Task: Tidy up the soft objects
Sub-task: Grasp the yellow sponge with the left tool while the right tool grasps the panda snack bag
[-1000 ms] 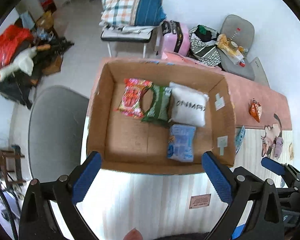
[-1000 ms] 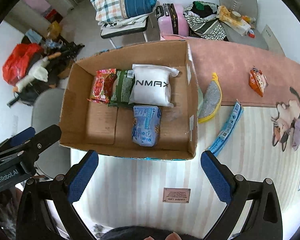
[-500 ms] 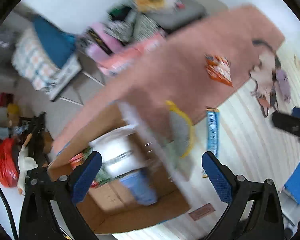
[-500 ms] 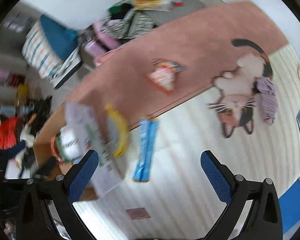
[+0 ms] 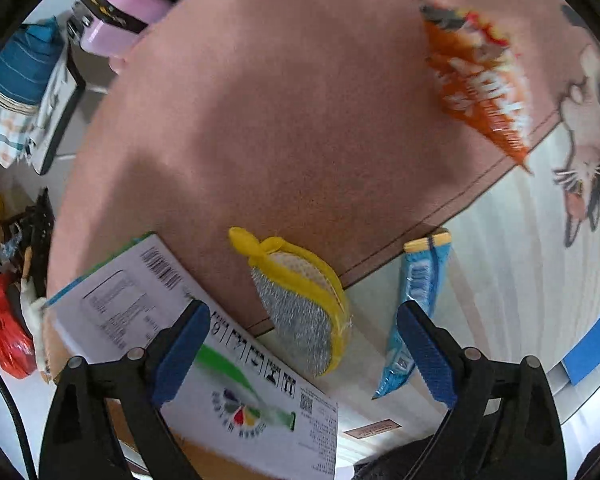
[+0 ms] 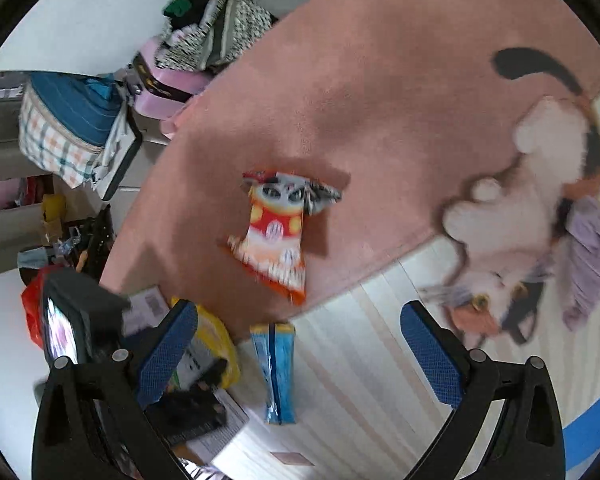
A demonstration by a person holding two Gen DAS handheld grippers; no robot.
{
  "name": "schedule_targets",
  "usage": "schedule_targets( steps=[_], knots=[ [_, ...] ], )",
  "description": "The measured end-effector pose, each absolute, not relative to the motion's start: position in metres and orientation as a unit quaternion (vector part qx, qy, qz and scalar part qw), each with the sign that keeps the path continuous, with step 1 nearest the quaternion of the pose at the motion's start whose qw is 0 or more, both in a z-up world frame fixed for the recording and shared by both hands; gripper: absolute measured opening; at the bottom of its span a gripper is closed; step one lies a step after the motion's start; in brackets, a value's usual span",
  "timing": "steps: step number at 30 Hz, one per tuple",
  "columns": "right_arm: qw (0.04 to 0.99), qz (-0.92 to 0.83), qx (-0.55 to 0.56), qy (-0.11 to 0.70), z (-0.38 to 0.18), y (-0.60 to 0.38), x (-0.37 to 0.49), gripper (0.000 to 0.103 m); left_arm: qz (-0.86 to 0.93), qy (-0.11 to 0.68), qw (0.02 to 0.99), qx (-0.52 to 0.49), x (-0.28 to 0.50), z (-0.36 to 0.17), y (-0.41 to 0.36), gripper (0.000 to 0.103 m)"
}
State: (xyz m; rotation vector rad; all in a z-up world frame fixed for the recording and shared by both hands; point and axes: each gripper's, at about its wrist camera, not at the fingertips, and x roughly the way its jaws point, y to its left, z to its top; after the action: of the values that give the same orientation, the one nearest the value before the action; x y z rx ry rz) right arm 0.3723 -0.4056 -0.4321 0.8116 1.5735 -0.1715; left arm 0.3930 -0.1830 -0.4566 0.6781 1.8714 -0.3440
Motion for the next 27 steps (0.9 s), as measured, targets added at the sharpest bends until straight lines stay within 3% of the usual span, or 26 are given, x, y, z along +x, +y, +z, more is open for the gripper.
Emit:
schedule_targets(
  steps=[7, 9, 14, 16, 17, 18, 19, 21, 27],
  knots=[
    [0.579, -0.072, 0.412, 0.7, -0.488, -0.403, 0.412, 0.089, -0.129, 0.818, 0.501, 0.251, 0.399, -0.485, -0.169, 0.096],
    [0.575, -0.071, 0.399, 0.71, -0.498, -0.395, 0.423, 0.079, -0.134, 0.821, 0.493, 0.255, 0.396, -0.49, -0.169, 0.096],
    [0.568, -0.069, 0.373, 0.73, -0.512, -0.38, 0.437, 0.076, -0.136, 0.831, 0.474, 0.257, 0.389, -0.504, -0.167, 0.096],
    [0.569, -0.069, 0.36, 0.736, -0.514, -0.374, 0.44, 0.075, -0.13, 0.834, 0.471, 0.256, 0.388, -0.511, -0.167, 0.085],
    [0.569, -0.069, 0.356, 0.738, -0.515, -0.372, 0.443, 0.073, -0.123, 0.839, 0.468, 0.25, 0.387, -0.513, -0.165, 0.061],
    [0.57, -0.071, 0.35, 0.74, -0.515, -0.372, 0.445, 0.067, -0.115, 0.843, 0.465, 0.243, 0.385, -0.515, -0.162, 0.051],
    [0.571, -0.073, 0.341, 0.743, -0.515, -0.372, 0.447, 0.064, -0.112, 0.842, 0.47, 0.239, 0.384, -0.514, -0.161, 0.05],
    [0.577, -0.081, 0.32, 0.747, -0.513, -0.371, 0.451, 0.038, -0.113, 0.832, 0.489, 0.239, 0.382, -0.509, -0.162, 0.048],
    [0.599, -0.085, 0.281, 0.745, -0.503, -0.366, 0.447, 0.032, -0.103, 0.809, 0.538, 0.212, 0.379, -0.487, -0.158, 0.047]
  ],
)
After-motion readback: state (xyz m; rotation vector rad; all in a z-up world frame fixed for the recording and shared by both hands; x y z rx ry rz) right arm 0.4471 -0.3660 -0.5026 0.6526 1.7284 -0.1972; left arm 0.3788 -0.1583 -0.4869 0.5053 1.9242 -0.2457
